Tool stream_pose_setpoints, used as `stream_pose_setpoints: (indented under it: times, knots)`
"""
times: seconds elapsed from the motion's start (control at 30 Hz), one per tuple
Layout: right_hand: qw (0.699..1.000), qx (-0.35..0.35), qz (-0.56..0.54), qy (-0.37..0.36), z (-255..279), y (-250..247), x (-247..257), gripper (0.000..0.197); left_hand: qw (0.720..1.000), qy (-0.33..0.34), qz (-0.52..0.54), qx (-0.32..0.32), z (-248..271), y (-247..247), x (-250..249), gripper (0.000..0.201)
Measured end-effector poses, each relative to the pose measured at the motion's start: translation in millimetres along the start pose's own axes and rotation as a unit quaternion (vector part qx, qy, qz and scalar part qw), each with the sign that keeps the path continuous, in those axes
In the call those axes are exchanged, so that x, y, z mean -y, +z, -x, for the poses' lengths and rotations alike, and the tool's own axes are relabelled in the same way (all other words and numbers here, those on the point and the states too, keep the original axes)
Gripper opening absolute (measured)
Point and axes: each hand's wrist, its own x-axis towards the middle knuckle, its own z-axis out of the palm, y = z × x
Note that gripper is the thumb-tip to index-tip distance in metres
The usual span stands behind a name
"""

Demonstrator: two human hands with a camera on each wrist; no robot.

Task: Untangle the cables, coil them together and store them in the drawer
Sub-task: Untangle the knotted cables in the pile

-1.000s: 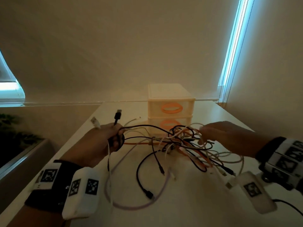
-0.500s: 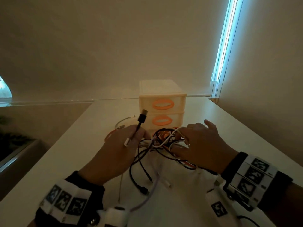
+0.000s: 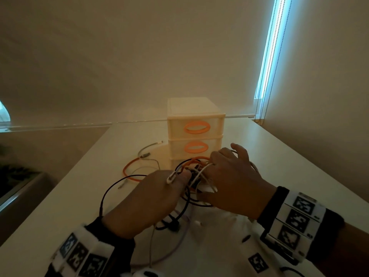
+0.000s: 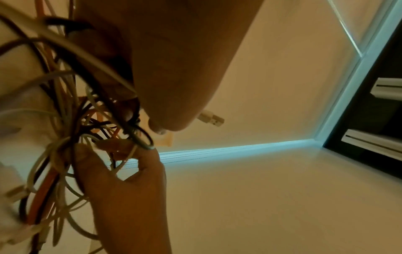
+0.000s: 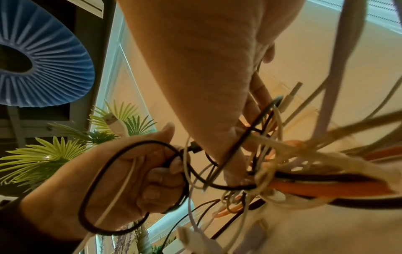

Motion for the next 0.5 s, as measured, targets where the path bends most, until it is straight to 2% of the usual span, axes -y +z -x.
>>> stream_pose_setpoints:
  times: [0.1,0.23,0.33,0.4,0.5]
  knots:
    - [0.998,0.058,0.009,-0.014,4.3,2.5,2.9,0.049,0.999,-0.005,-0.02,0.042,-0.2,6.9,5.6,0.044]
    - [0.996,0.084,0.006,-0.008,5.5,2.5,2.7,0.046,0.993,-0.021,-0.055,0.102,0.0,15.0,7.2,0.037]
    - [0.996,0.092,0.007,-0.005,-0.1,4.0,-1.1,0.043,0.987,-0.036,-0.081,0.133,0.6,17.4,5.8,0.044]
    - [0.995,0.093,-0.022,-0.005,-1.7,6.3,-4.1,0.042,0.985,-0.048,-0.062,0.155,1.9,21.4,3.1,0.047]
    - [0.992,0.094,-0.083,-0.001,-1.5,9.6,-9.0,0.041,0.985,-0.048,-0.062,0.156,3.1,27.5,-2.0,0.035]
